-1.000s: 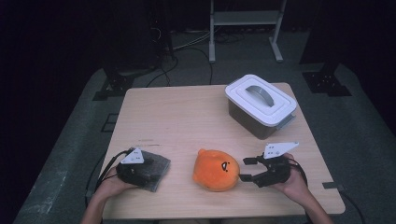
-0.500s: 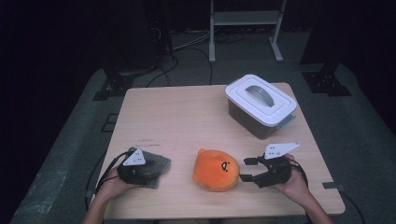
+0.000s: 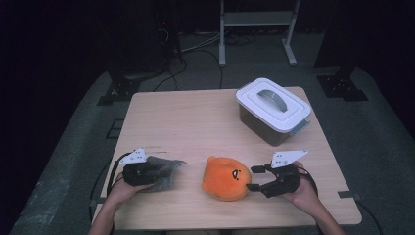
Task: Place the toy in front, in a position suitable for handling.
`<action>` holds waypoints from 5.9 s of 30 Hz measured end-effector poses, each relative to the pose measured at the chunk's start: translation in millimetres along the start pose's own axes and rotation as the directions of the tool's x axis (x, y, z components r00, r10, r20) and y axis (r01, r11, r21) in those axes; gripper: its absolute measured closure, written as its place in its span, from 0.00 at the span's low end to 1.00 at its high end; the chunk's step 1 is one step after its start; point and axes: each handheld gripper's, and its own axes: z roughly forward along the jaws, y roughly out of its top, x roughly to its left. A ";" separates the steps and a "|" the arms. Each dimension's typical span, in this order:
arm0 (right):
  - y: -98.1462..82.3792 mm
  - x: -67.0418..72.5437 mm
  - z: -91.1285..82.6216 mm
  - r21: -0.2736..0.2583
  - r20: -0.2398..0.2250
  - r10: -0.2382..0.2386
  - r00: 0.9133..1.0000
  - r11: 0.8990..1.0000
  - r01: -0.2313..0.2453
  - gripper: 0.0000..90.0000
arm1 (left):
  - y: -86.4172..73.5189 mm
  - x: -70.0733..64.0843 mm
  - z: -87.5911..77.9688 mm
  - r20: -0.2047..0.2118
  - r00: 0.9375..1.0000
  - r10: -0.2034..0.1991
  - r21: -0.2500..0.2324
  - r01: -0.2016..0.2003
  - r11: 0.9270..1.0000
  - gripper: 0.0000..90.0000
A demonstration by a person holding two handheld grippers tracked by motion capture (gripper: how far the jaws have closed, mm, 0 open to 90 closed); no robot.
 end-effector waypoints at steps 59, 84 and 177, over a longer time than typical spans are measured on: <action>-3.8 -4.3 22.0 0.019 0.088 0.003 0.996 1.000 -0.005 0.47 | 49.0 -62.3 79.4 0.129 0.955 0.267 0.020 -0.271 0.962 0.78; -0.7 0.8 19.5 0.018 0.067 -0.021 0.998 1.000 0.020 0.39 | 49.8 -59.5 79.9 0.146 0.963 0.227 -0.002 -0.229 0.973 0.78; 10.5 3.8 39.6 0.038 -0.004 -0.076 0.997 0.996 0.076 0.42 | 40.6 -33.5 66.5 0.182 0.974 0.137 -0.019 -0.136 0.991 0.79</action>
